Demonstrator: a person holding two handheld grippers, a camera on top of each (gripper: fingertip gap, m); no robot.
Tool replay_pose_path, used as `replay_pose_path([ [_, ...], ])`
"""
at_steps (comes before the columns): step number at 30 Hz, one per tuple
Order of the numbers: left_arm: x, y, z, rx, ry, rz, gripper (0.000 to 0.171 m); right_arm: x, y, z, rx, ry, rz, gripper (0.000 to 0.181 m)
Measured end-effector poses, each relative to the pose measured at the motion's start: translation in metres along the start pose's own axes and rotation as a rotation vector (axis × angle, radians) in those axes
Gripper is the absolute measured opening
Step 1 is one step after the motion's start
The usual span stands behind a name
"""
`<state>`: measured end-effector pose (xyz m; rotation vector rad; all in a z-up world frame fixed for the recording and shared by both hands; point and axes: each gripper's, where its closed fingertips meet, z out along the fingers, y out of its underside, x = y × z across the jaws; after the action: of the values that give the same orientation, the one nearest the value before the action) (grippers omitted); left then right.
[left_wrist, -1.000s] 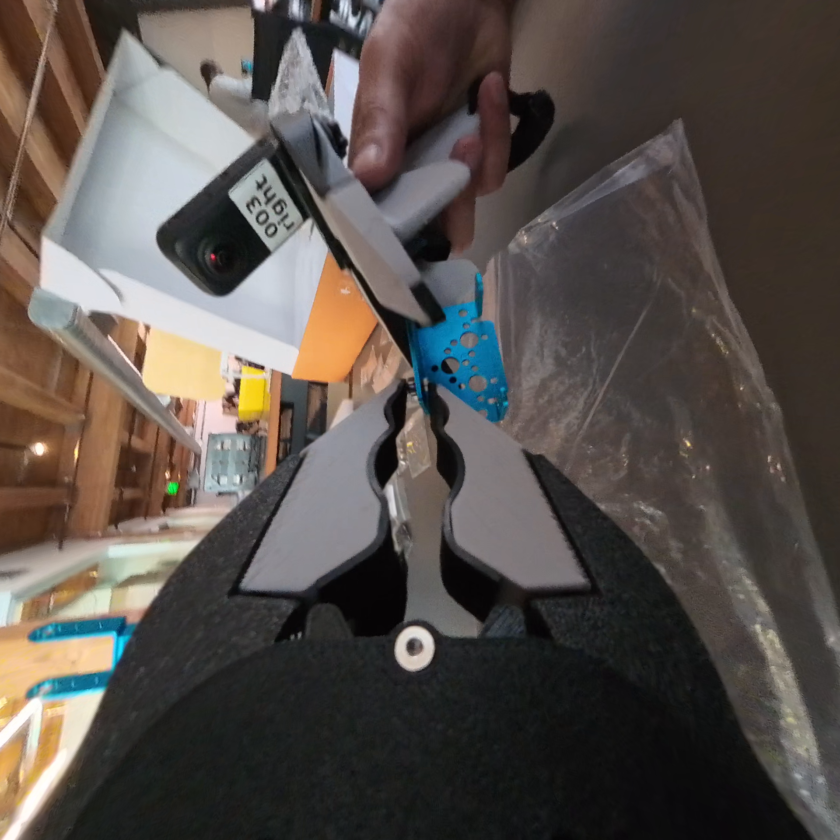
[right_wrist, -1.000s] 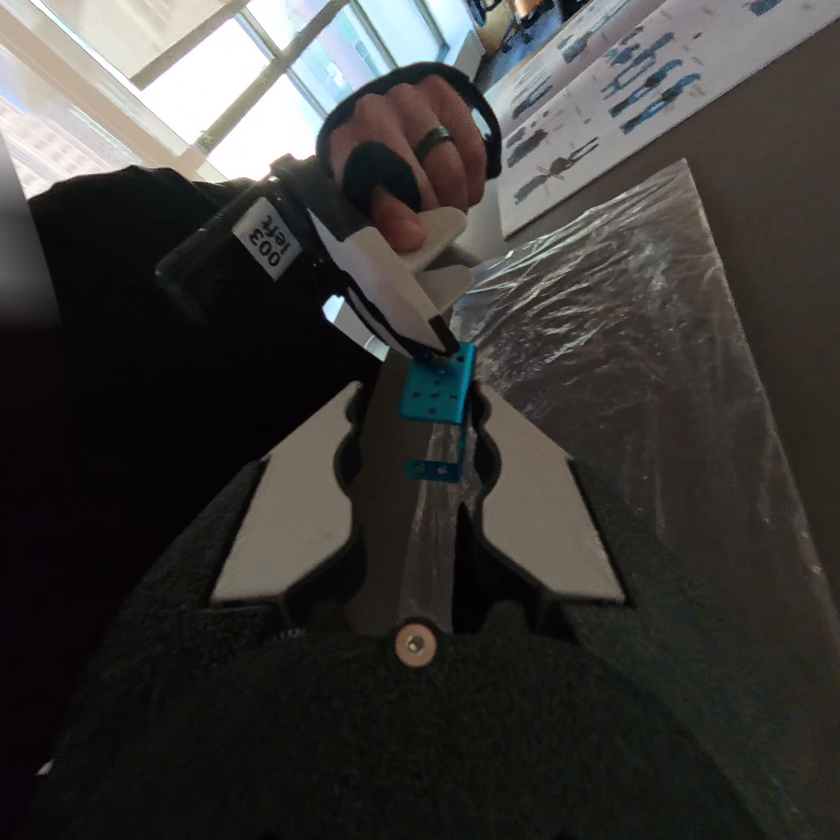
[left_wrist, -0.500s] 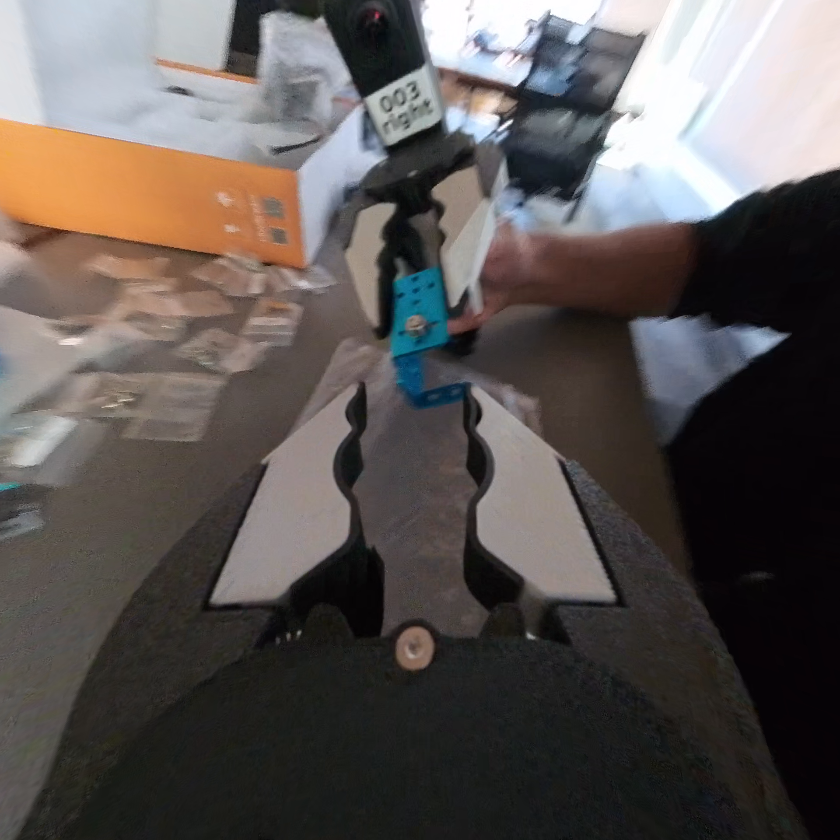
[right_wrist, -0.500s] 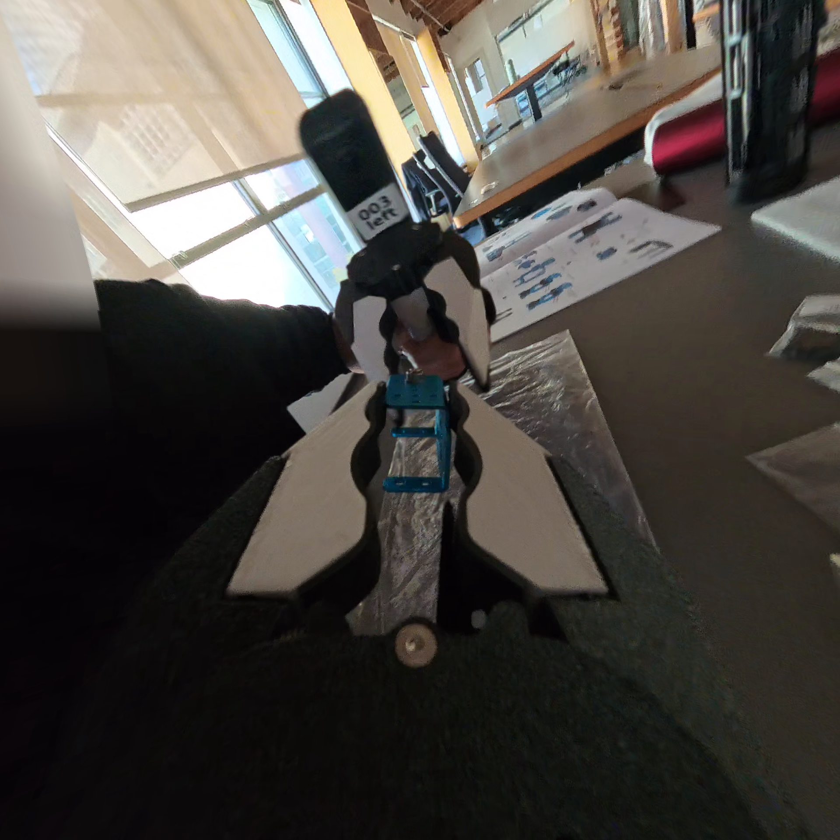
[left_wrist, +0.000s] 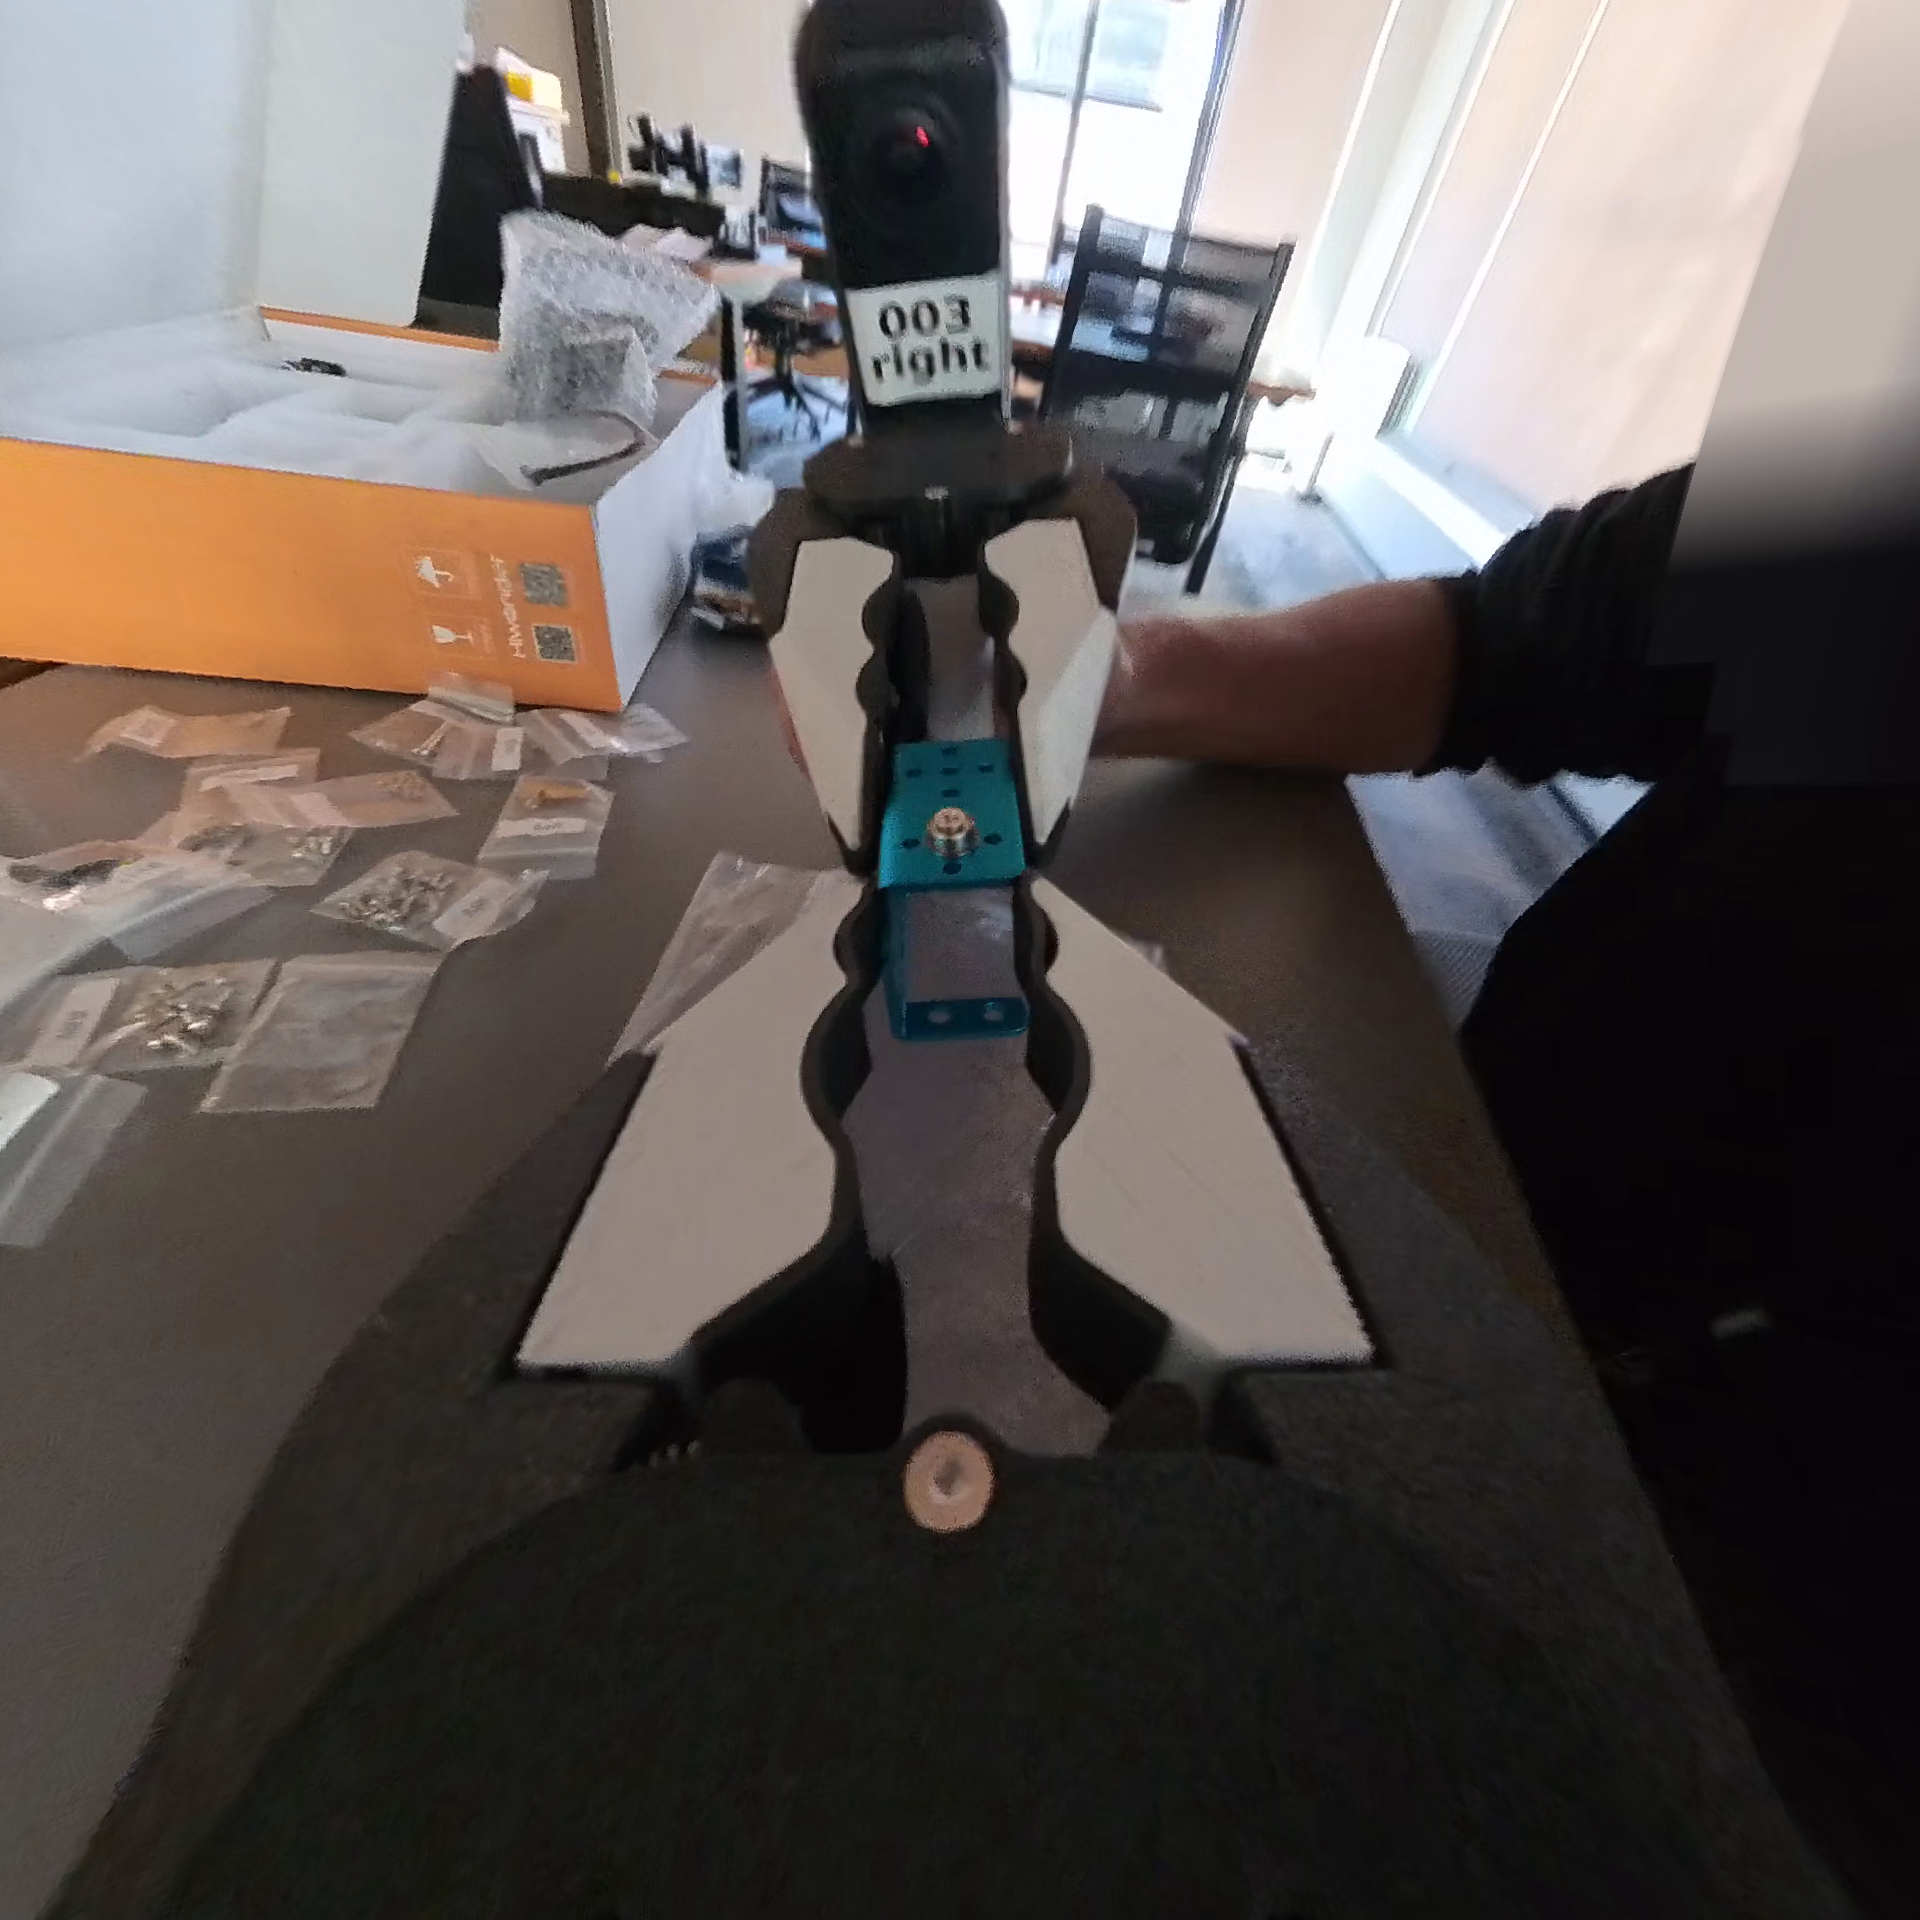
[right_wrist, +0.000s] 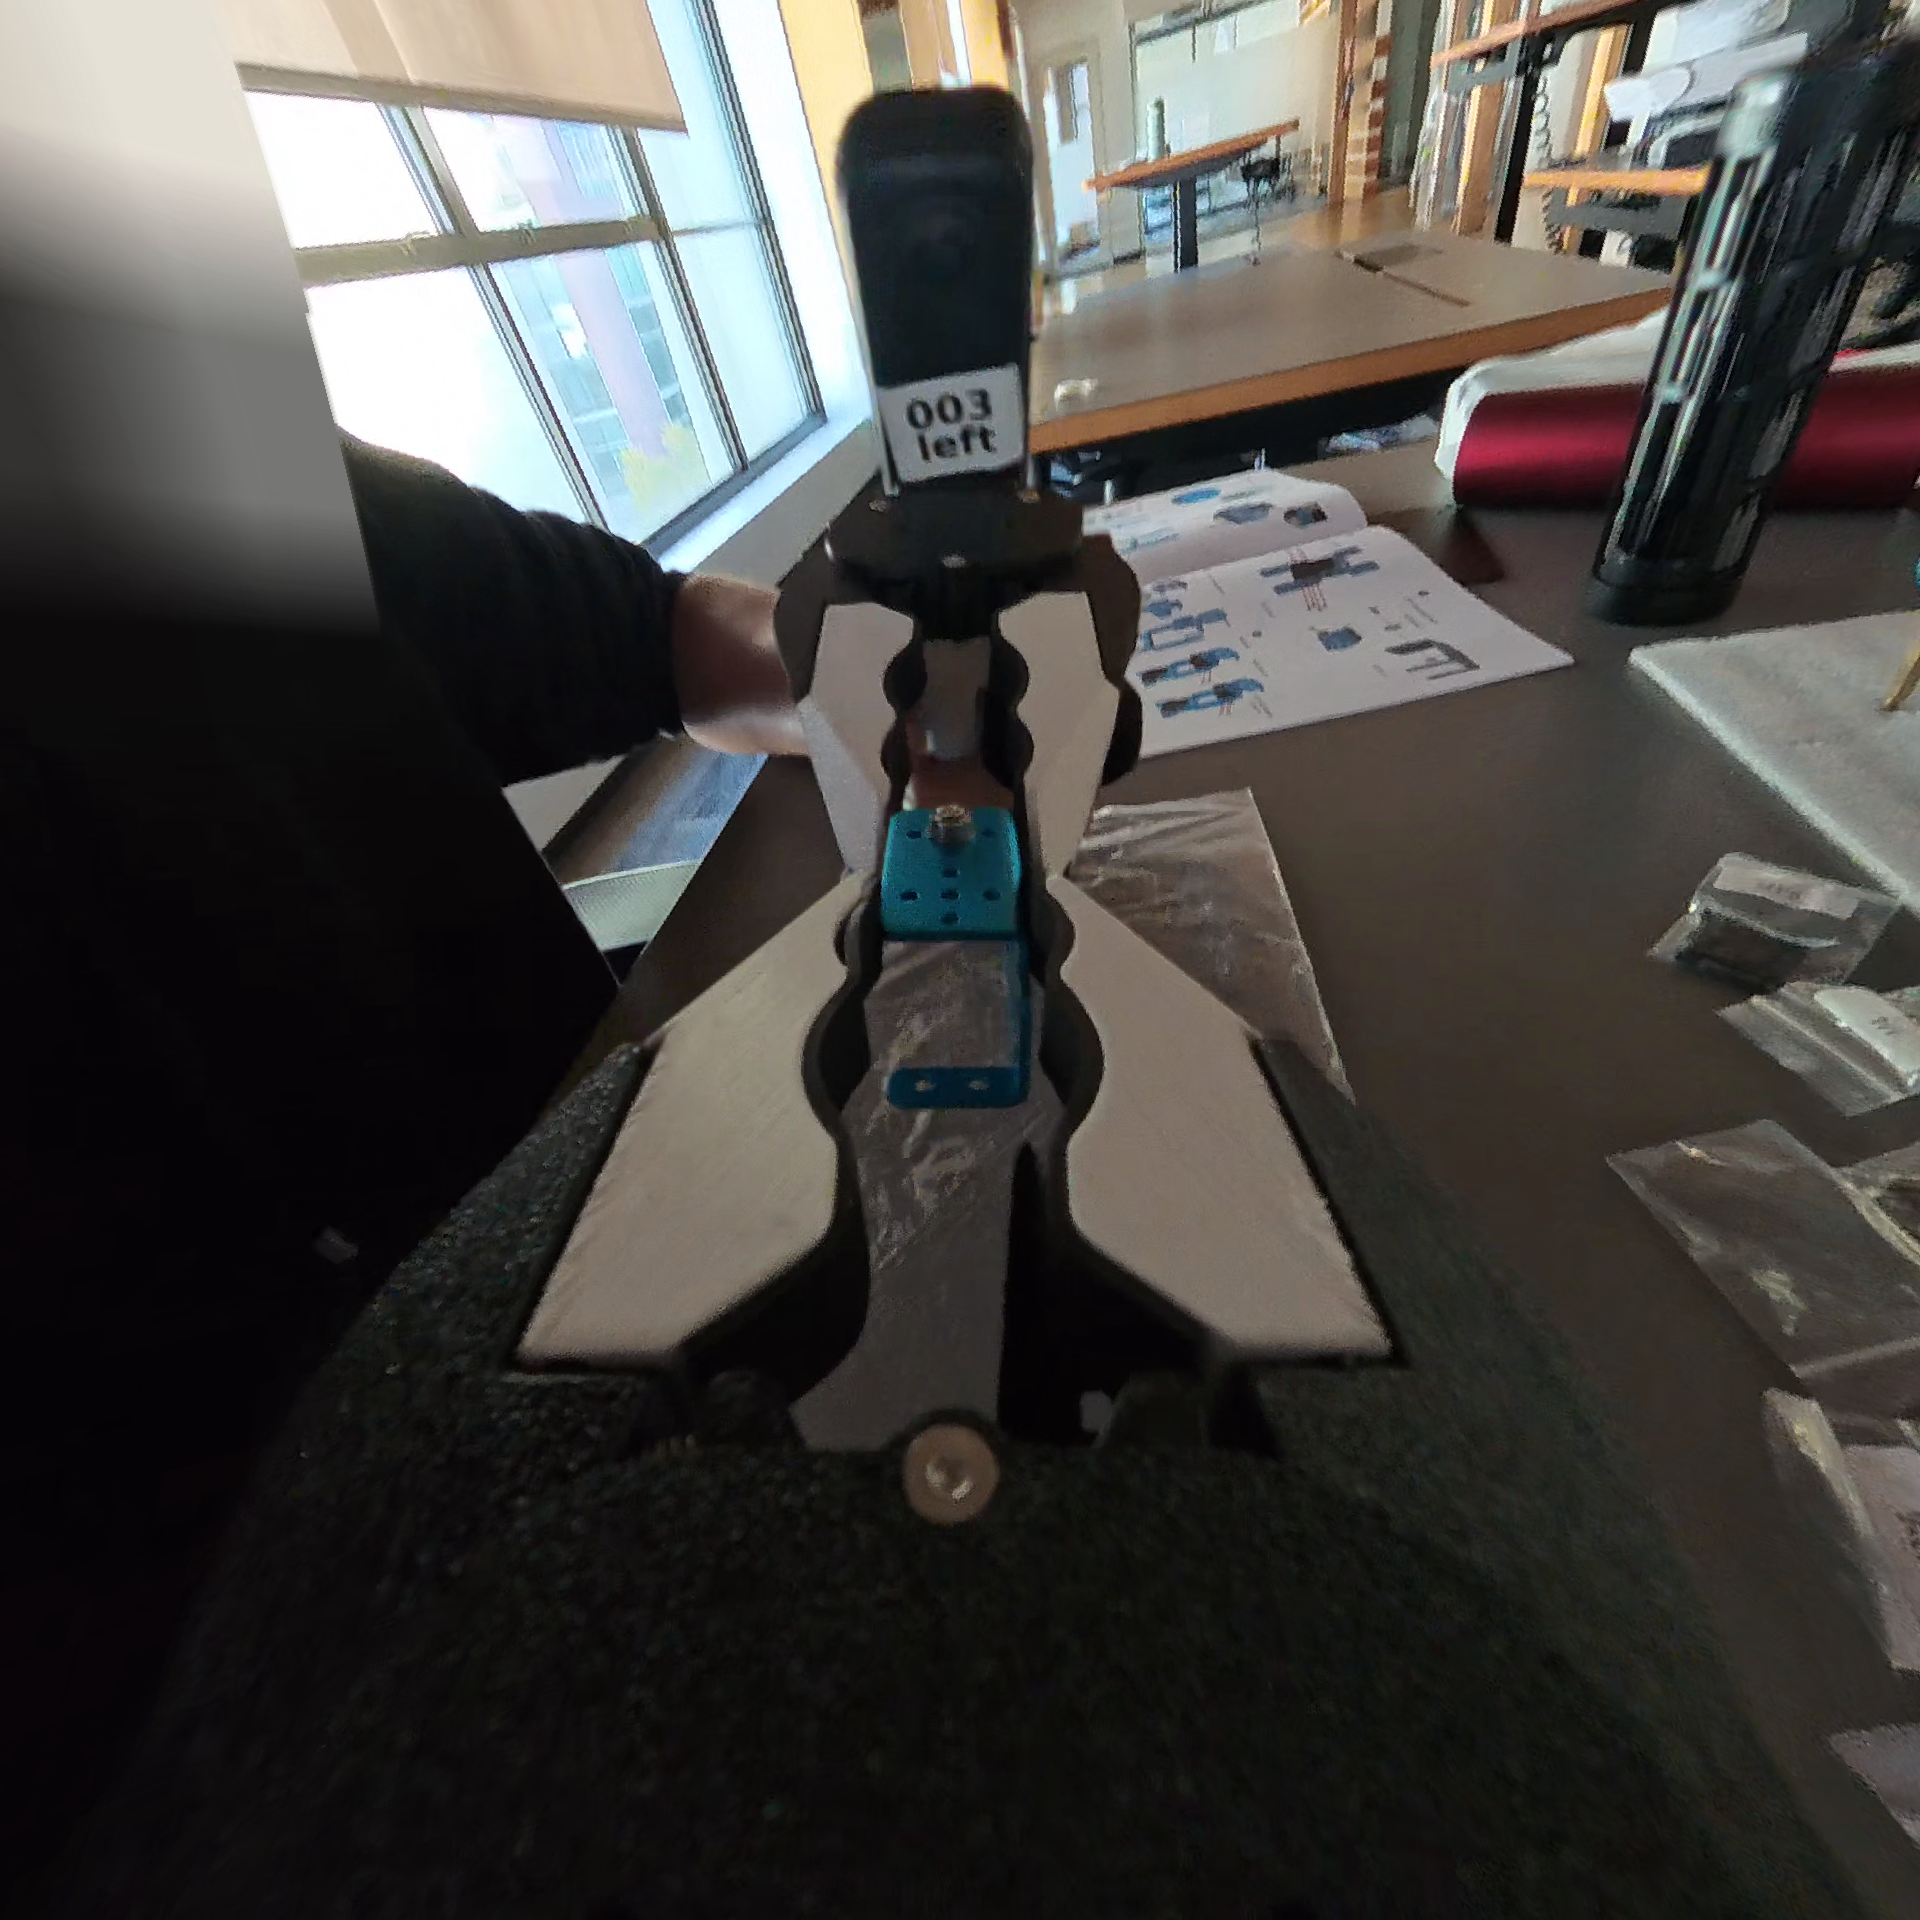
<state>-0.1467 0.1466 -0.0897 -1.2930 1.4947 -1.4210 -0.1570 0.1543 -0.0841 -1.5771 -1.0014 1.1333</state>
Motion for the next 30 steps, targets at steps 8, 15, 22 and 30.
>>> replay_pose_path([
  [8,-0.019,0.030,-0.001,-0.193,-0.142,0.255,0.001,0.008,0.010,-0.020,-0.140,0.110,-0.018,0.020],
  [15,-0.030,0.059,0.000,-0.355,-0.198,0.279,0.001,0.012,0.049,-0.095,-0.484,0.552,0.033,0.045],
  [22,-0.035,0.079,-0.014,-0.487,-0.155,0.174,0.002,-0.038,0.113,-0.299,-0.535,1.155,0.400,0.046],
  [30,-0.024,0.101,-0.021,-0.573,-0.087,0.138,0.023,-0.040,0.156,-0.325,-0.304,1.300,0.515,0.041],
])
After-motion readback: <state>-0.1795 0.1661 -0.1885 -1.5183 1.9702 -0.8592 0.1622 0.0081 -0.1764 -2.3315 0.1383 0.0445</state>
